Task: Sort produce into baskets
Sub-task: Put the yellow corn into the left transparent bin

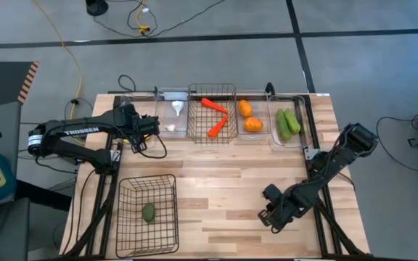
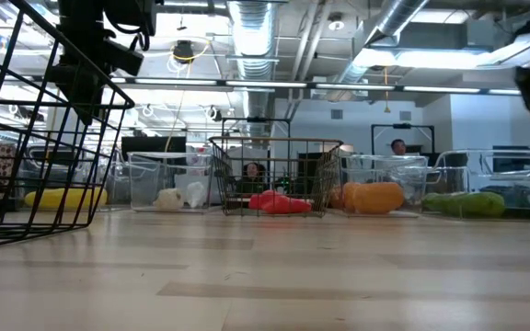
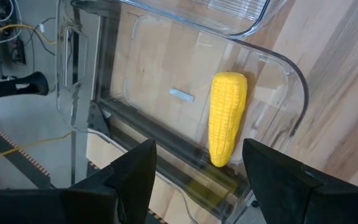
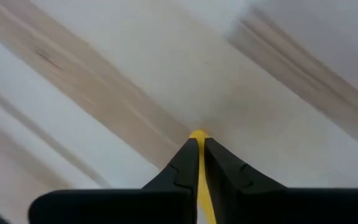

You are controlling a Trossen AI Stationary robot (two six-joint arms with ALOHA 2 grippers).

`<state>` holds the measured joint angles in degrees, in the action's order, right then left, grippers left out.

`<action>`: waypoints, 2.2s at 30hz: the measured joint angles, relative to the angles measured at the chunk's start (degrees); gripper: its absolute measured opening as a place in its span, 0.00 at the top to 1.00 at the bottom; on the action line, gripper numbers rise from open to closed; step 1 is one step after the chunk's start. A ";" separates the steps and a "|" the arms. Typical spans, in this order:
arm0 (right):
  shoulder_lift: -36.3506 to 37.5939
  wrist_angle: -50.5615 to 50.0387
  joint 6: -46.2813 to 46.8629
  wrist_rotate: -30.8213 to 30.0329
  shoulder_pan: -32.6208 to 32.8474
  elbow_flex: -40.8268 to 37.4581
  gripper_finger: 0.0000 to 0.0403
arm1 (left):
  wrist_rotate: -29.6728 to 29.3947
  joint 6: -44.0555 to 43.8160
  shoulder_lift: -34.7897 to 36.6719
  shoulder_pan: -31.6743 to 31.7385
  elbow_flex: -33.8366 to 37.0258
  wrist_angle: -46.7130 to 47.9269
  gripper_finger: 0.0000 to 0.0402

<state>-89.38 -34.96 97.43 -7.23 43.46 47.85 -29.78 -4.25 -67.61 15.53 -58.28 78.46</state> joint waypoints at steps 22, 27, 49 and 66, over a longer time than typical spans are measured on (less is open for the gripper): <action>0.02 6.82 -13.93 5.45 -6.38 0.59 0.89 | 0.04 -0.07 0.02 -0.02 0.00 0.00 0.44; 0.02 7.10 -13.91 5.55 -6.49 0.59 0.83 | 0.04 -0.07 0.00 -0.01 0.00 0.01 0.44; 0.17 3.06 -16.75 13.36 -6.68 0.59 0.50 | 0.08 0.66 0.01 -0.02 0.00 -3.04 0.44; -6.42 2.07 -9.80 8.38 -1.49 0.86 0.51 | 0.08 0.50 0.00 -0.02 0.00 -3.00 0.44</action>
<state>-95.80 -32.88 87.63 1.15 41.98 48.71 -29.70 -3.75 -67.61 15.51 -58.28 75.46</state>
